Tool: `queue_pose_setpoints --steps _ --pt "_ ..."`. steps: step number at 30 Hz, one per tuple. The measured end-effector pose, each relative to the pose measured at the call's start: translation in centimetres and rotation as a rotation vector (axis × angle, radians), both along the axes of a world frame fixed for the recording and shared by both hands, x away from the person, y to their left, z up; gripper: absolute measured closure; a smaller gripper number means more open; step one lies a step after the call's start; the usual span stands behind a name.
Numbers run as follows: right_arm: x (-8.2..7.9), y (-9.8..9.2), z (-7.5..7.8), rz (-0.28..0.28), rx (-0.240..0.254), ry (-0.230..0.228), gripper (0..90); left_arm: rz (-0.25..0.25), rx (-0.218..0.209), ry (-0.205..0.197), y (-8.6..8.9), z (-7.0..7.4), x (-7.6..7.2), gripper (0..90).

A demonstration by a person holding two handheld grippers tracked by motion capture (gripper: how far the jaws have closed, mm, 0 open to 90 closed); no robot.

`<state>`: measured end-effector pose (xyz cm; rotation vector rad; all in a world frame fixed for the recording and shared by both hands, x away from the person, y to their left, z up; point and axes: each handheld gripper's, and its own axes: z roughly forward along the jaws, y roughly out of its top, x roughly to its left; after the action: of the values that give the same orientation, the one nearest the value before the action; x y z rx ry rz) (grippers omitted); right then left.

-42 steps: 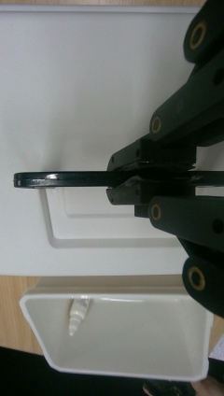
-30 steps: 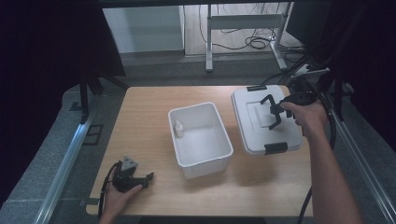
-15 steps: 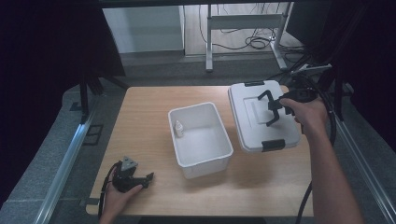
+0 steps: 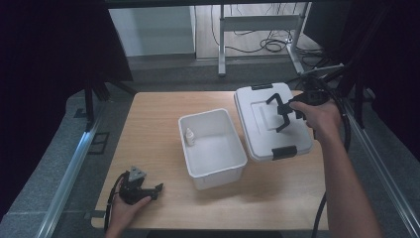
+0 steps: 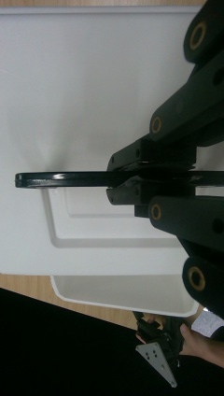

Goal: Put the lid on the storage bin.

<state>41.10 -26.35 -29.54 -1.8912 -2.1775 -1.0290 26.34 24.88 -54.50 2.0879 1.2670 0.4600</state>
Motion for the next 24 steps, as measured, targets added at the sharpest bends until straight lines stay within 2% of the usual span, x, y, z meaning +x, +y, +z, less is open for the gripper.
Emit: queue_pose_setpoints --steps 14,22,24 --pt "0.6 3.3 0.4 0.048 -0.006 0.007 84.6 0.000 0.000 0.003 0.0 0.0 0.0 12.6" --pt "0.9 5.3 0.0 0.083 -0.003 0.017 84.6 0.000 0.000 0.002 0.0 0.0 0.0 12.6" --pt "1.0 5.9 -0.2 0.094 -0.015 0.025 84.6 0.000 0.000 0.002 0.0 0.0 0.0 12.6"
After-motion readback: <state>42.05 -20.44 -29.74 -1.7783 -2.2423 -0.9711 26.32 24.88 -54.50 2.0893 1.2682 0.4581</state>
